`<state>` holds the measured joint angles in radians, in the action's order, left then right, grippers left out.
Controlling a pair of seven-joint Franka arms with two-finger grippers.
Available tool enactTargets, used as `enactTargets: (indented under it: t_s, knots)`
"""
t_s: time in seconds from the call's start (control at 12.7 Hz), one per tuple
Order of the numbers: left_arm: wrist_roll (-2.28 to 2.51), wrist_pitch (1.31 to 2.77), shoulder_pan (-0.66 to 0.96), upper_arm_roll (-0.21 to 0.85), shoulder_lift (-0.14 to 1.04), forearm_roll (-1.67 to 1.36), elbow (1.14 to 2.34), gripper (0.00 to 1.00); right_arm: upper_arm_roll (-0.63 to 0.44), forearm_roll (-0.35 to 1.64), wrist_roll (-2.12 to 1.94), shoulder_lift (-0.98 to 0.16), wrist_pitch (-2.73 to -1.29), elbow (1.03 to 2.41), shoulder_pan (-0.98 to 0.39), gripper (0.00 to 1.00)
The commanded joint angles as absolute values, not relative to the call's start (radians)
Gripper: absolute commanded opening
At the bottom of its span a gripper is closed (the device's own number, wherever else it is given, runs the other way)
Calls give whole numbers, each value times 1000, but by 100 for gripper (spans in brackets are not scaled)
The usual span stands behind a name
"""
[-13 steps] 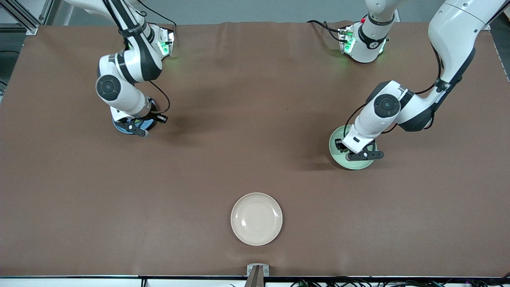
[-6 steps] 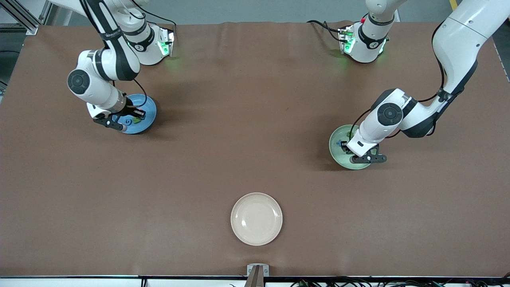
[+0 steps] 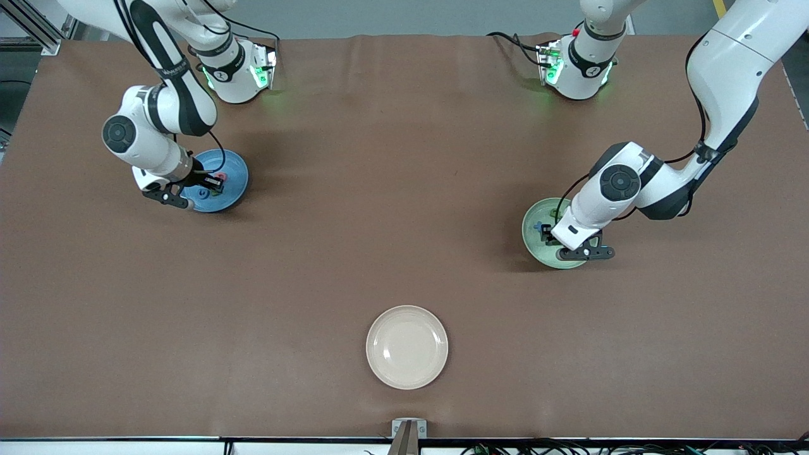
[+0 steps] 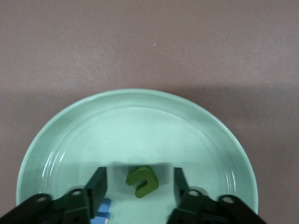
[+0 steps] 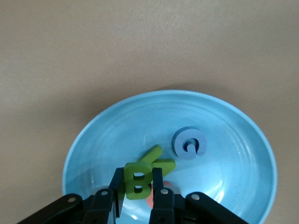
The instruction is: Sort uppercase to blue plate, lowercase to green plate
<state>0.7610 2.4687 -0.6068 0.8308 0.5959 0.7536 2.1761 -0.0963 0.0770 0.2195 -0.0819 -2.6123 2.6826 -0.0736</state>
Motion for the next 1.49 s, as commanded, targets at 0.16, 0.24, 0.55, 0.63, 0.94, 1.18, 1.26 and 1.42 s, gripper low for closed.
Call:
enactTargets:
  t_s: [0.16, 0.24, 0.55, 0.63, 0.94, 1.18, 1.26, 1.42]
  knots:
    - [753, 2389, -629, 862, 537, 750, 2119, 100, -84, 90, 229, -89, -2634, 2695, -100, 3]
    - [753, 2369, -629, 868, 538, 747, 2102, 100, -84, 92, 229, -89, -2634, 2695, -104, 3]
    - [753, 2358, -629, 868, 540, 713, 2082, 100, -84, 98, 236, -89, -2622, 2694, -124, 11]
    - [752, 2355, -632, 867, 540, 713, 2079, 100, -84, 98, 236, -89, -2614, 2691, -124, 57]
    - [729, 2313, -656, 868, 541, 646, 2033, 100, -84, 98, 235, -29, -2398, 2619, -124, 100]
    - [460, 2313, -658, 836, 442, 365, 2048, 100, -83, 81, 215, 67, -2167, 2509, -124, 100]
    - [371, 2310, -658, 821, 399, 279, 2058, 100, -84, 63, 198, 72, -2075, 2443, -123, 100]
    - [188, 2278, -658, 787, 303, 123, 2086, 100, -84, 19, 152, 69, -1917, 2306, -120, 100]
